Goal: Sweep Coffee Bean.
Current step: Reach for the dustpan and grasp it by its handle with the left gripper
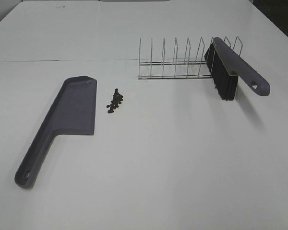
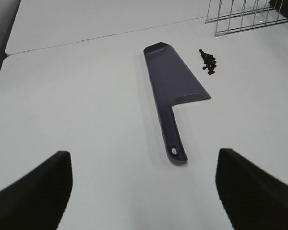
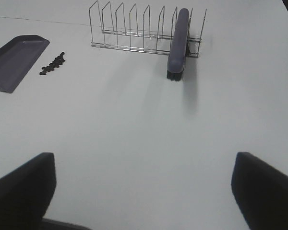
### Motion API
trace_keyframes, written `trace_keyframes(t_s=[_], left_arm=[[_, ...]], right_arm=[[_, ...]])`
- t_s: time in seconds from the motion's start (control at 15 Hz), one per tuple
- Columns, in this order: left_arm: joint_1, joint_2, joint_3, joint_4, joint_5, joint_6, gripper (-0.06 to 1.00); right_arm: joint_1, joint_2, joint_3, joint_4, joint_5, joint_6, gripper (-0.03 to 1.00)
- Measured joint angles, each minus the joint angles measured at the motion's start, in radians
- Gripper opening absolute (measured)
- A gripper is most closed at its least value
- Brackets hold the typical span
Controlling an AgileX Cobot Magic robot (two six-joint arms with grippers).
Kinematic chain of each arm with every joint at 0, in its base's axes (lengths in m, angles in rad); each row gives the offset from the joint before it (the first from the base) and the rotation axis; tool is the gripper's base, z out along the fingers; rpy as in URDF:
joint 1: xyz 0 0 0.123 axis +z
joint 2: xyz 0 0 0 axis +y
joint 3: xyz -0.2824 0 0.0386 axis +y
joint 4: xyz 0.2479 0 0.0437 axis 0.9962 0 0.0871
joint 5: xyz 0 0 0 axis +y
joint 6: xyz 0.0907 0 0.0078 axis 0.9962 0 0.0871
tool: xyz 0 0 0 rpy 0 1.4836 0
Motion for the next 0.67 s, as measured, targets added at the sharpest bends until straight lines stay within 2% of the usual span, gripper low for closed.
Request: trace_keyframes(t_s=[0.67], left_arm=[[0.0, 0.0, 0.0, 0.0, 0.0, 0.0, 0.76]], right_arm=[[0.0, 0.0, 0.0, 0.0, 0.0, 0.0, 0.85]])
